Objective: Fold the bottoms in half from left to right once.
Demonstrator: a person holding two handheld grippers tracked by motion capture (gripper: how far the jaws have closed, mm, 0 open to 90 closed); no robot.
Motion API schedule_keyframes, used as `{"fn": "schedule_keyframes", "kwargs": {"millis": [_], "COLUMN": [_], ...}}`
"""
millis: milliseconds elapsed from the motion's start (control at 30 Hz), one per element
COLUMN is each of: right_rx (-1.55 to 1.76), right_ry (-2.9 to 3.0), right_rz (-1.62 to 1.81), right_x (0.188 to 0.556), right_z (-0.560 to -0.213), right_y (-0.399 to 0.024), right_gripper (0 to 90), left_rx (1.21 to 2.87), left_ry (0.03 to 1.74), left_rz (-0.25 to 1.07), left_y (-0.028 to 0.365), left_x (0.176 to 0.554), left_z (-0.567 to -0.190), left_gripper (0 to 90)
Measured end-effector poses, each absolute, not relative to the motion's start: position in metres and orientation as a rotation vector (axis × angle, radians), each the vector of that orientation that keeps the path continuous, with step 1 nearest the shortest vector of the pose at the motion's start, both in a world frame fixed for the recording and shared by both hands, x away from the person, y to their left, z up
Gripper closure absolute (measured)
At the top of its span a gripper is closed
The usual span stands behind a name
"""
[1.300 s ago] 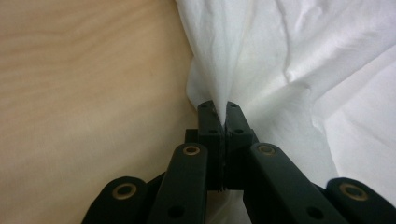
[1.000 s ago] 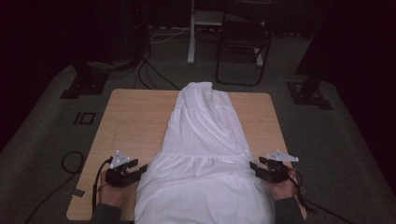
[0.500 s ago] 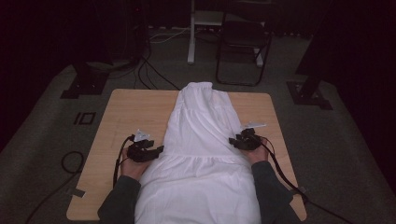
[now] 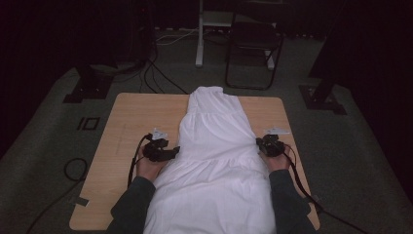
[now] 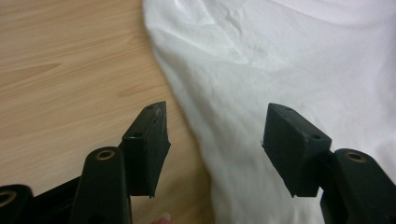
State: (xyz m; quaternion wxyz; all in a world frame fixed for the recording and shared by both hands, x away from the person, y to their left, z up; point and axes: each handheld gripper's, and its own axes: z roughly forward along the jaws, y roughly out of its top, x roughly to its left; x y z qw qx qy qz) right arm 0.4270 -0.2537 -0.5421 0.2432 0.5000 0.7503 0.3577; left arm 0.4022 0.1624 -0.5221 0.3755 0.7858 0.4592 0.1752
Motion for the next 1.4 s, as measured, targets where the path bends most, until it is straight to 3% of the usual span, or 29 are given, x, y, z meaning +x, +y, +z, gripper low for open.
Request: {"fn": "schedule_keyframes", "kwargs": {"millis": [100,267,300,367,433,800,1100,1300,1333,1400], "right_rx": [1.401,1.396,1.399,1.398,1.395,1.345,1.292,1.285,1.278,1.248], "right_ry": [2.08,2.079,2.076,2.073,2.07,2.135,2.216,2.259,2.265,2.271], "right_rz": [0.96,0.962,0.967,0.975,0.98,1.036,1.017,1.012,1.012,1.012], "right_x": [0.432,0.431,0.43,0.429,0.427,0.392,0.328,0.294,0.293,0.292], "right_z": [-0.56,-0.563,-0.563,-0.564,-0.564,-0.566,-0.566,-0.566,-0.565,-0.564], "right_y": [-0.25,-0.25,-0.25,-0.249,-0.248,-0.235,-0.23,-0.233,-0.234,-0.236], "right_gripper": [88.8,88.6,88.6,88.6,88.6,88.5,88.5,88.1,86.5,75.2], "left_rx": [2.043,2.065,2.082,2.105,2.112,2.074,2.11,2.118,2.112,2.087], "left_ry": [1.211,1.259,1.246,1.203,1.215,1.224,1.173,1.146,1.143,1.151], "left_rz": [0.442,0.41,0.408,0.429,0.459,0.484,0.463,0.404,0.404,0.404], "left_y": [0.151,0.142,0.14,0.14,0.143,0.183,0.196,0.197,0.197,0.199], "left_x": [0.417,0.429,0.428,0.425,0.423,0.377,0.305,0.279,0.279,0.285], "left_z": [-0.531,-0.546,-0.549,-0.549,-0.548,-0.552,-0.555,-0.556,-0.555,-0.553], "left_gripper": [39.0,41.6,48.2,79.4,86.9,88.6,88.7,88.5,86.1,72.0]}}
